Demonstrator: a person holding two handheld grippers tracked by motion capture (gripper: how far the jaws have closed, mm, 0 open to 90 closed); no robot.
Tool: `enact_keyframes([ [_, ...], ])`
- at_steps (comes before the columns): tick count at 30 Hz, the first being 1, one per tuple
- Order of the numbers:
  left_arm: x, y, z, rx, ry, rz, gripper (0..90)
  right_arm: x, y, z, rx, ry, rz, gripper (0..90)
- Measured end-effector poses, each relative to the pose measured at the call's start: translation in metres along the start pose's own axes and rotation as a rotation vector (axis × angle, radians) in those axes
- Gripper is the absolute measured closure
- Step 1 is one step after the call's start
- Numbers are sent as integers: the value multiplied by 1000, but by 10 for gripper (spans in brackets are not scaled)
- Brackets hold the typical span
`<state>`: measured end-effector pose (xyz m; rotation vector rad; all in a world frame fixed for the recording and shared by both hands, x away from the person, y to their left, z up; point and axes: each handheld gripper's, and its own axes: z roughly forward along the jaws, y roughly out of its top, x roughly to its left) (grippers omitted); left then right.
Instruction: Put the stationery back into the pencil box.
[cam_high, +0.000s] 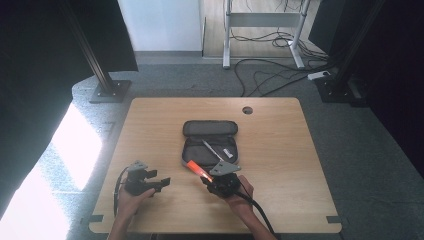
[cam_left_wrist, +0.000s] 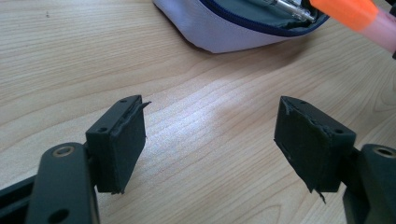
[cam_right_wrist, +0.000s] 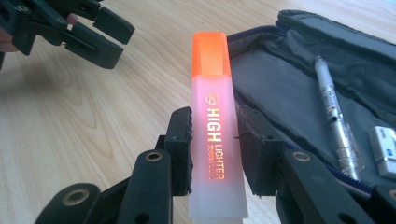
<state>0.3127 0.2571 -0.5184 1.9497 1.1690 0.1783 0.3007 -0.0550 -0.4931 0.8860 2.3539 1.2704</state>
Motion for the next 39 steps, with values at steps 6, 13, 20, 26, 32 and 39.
enact_keyframes([
  [6,0,0,0,-1,-2,2,252,-9,6,0,-9,-8,7,655],
  [13,-1,0,0,-1,-2,3,252,-23,17,1,-16,-24,15,655],
  [20,0,0,0,0,-2,2,252,-30,23,7,-13,-28,18,656],
  [26,-1,0,0,-1,-3,6,253,-36,30,15,-9,-32,24,656],
  [32,-1,0,0,2,-3,5,253,-43,35,28,5,-37,25,656],
  [39,-1,0,0,1,-3,5,253,-51,39,43,27,-44,25,655],
])
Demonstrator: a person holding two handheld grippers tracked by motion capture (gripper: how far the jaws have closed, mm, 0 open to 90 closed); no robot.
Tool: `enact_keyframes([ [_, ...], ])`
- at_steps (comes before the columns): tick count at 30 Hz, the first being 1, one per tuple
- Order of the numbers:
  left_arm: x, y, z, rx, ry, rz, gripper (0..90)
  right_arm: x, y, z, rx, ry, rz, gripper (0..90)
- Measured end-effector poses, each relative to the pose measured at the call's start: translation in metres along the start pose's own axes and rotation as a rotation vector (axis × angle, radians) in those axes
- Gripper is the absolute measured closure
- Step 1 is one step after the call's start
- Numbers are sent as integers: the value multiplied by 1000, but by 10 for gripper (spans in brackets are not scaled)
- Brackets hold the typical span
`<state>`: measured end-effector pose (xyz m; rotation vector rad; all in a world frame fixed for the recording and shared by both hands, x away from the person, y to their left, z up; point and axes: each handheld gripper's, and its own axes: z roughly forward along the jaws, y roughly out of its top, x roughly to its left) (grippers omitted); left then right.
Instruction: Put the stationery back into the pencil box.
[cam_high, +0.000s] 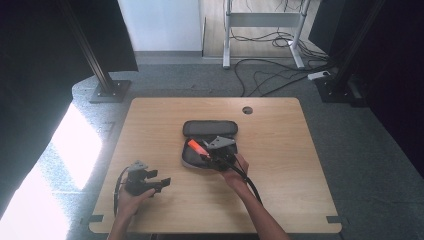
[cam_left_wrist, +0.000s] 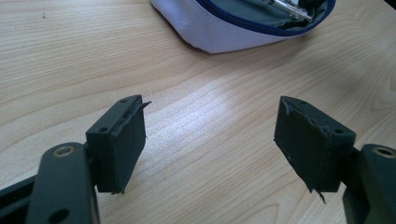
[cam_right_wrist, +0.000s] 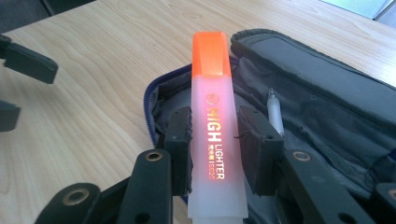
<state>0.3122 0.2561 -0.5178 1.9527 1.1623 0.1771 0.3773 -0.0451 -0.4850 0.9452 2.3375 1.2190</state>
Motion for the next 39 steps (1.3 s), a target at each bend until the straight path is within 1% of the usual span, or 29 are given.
enact_keyframes([
  [7,0,0,0,1,-2,1,253,-4,0,11,23,-11,4,656],
  [14,1,0,-1,-1,-3,1,253,-7,2,17,32,-18,13,655],
  [18,1,0,-1,-1,-3,1,253,-8,3,21,39,-19,9,655],
  [24,1,0,-1,-2,-3,-1,253,-9,2,28,54,-20,21,655],
  [39,2,0,-1,-1,-4,0,253,-10,-4,41,102,-30,10,654],
])
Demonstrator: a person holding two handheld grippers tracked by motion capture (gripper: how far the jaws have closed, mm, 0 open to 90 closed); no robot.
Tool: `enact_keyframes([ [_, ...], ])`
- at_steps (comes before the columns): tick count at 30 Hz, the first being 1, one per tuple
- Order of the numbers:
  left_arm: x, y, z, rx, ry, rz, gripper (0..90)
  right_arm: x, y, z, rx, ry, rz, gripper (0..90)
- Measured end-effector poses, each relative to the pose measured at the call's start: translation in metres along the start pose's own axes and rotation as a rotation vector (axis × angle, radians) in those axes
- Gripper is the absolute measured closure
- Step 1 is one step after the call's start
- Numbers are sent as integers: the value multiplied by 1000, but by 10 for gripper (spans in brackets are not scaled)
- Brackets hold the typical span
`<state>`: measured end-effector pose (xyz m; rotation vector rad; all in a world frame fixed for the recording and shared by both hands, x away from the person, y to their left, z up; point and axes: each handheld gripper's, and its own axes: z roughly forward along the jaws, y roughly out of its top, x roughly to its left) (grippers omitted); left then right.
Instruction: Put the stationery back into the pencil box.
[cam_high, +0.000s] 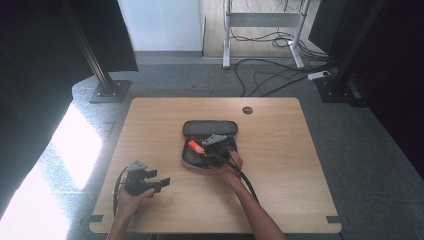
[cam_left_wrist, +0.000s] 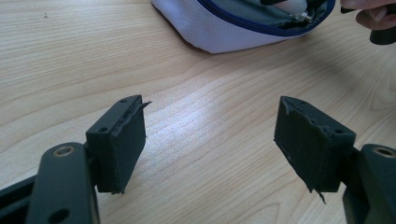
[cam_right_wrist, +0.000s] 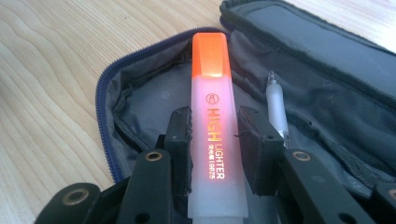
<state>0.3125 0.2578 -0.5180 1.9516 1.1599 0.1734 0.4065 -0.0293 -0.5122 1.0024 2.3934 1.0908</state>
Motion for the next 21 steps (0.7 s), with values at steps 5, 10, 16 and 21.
enact_keyframes([
  [5,0,0,0,1,-1,2,253,1,-1,2,11,-1,-7,654],
  [10,0,0,0,2,-1,1,253,1,-1,6,24,-3,-7,654],
  [16,0,0,0,1,1,0,253,1,-3,10,44,-7,-7,652],
  [21,0,0,0,1,1,-1,253,2,-4,11,54,-12,-28,644],
])
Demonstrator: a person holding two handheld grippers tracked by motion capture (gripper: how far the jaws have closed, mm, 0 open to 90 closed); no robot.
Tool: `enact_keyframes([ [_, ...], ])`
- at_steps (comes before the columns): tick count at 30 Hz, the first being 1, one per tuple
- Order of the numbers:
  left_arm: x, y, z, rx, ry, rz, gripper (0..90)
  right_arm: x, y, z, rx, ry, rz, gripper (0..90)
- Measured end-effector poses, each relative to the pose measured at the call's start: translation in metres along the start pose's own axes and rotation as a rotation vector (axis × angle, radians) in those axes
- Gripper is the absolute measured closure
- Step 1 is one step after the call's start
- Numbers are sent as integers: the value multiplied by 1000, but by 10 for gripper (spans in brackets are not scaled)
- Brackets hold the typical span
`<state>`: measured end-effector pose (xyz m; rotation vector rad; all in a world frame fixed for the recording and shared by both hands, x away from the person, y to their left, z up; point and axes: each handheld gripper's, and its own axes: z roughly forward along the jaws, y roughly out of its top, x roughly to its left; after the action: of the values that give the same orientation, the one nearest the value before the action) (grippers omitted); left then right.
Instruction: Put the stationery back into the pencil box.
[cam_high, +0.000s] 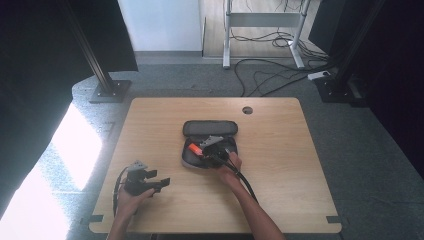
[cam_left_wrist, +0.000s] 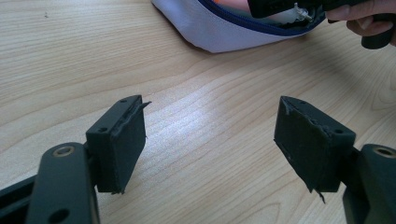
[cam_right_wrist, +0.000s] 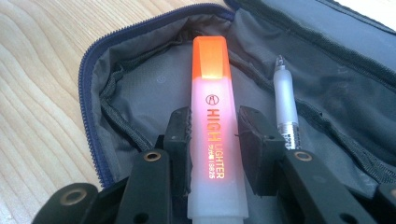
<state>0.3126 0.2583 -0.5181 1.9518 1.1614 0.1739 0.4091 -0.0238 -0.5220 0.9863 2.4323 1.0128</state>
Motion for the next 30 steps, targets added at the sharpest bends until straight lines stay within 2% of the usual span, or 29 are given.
enact_keyframes([
  [4,0,0,0,1,0,1,253,0,0,-1,-5,-7,6,592],
  [8,0,0,0,1,-1,2,253,-1,0,-3,-7,-5,10,576],
  [16,-1,0,1,4,-1,3,253,-2,-2,-9,-41,12,36,518],
  [24,-1,0,1,4,-1,2,253,-7,-6,-20,-90,39,102,458],
  [30,-1,0,1,4,0,2,253,-11,-11,-32,-131,82,151,437],
])
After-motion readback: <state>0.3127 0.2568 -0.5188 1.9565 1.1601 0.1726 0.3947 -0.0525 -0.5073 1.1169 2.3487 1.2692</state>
